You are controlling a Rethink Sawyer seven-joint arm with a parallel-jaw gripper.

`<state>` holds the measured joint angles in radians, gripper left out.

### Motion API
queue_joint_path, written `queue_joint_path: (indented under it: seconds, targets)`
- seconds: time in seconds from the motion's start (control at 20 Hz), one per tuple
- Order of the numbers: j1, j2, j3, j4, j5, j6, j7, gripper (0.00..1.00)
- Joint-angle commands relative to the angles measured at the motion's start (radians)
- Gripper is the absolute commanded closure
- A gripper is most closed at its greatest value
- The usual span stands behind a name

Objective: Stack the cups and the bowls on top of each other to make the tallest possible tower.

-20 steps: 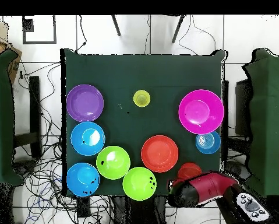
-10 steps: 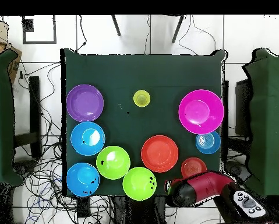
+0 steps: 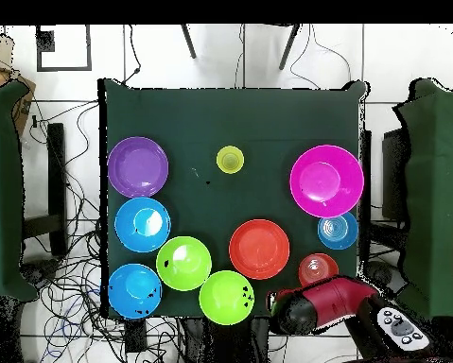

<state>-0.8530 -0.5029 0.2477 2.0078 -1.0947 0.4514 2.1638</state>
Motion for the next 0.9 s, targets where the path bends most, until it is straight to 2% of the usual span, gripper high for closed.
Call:
queue_joint_path:
  seconds: [0.05, 0.4, 0.55, 0.6, 0.7, 0.9]
  targets:
    - [0.045, -0.005, 0.05, -0.091, -0.038, -0.067, -0.046, 0.0]
    - [0.09, -0.048, 0.042, -0.083, -0.041, -0.04, -0.045, 0.0]
    - [0.112, -0.075, 0.055, -0.081, -0.031, 0.022, -0.111, 0.0]
    - [0.099, -0.082, 0.079, -0.069, -0.012, 0.024, -0.142, 0.0]
    - [0.133, -0.137, 0.077, -0.048, 0.016, 0.087, -0.178, 0.0]
    - [0.035, -0.222, 0.192, 0.015, 0.148, 0.177, -0.375, 0.0]
